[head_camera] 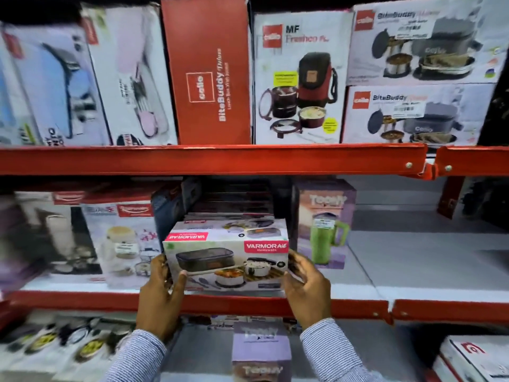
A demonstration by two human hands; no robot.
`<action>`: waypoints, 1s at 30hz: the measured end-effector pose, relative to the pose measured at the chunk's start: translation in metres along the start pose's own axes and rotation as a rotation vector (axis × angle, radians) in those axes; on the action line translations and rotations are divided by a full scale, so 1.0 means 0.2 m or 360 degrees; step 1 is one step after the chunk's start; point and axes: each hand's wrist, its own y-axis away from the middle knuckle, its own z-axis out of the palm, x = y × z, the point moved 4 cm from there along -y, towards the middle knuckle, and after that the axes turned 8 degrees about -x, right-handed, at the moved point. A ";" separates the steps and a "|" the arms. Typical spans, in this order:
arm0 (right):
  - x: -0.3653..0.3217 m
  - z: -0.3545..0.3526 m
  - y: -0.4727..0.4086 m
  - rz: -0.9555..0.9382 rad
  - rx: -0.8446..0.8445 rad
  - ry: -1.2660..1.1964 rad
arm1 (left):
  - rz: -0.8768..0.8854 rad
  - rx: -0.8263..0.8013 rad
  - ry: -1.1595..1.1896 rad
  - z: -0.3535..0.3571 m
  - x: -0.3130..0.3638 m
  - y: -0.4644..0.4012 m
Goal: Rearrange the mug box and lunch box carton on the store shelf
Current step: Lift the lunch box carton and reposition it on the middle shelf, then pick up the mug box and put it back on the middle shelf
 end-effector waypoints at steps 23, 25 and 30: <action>0.15 0.09 0.03 0.0035 -0.0059 0.0015 | 0.0157 -0.0140 -0.0212 -0.03 -0.16 -0.02; 0.16 0.05 0.06 -0.0044 -0.0021 0.0004 | 0.0143 -0.0094 -0.0192 -0.05 -0.17 0.01; 0.36 -0.15 0.33 -0.0132 0.0328 0.0084 | 0.0049 0.0058 0.0069 0.00 -0.36 0.31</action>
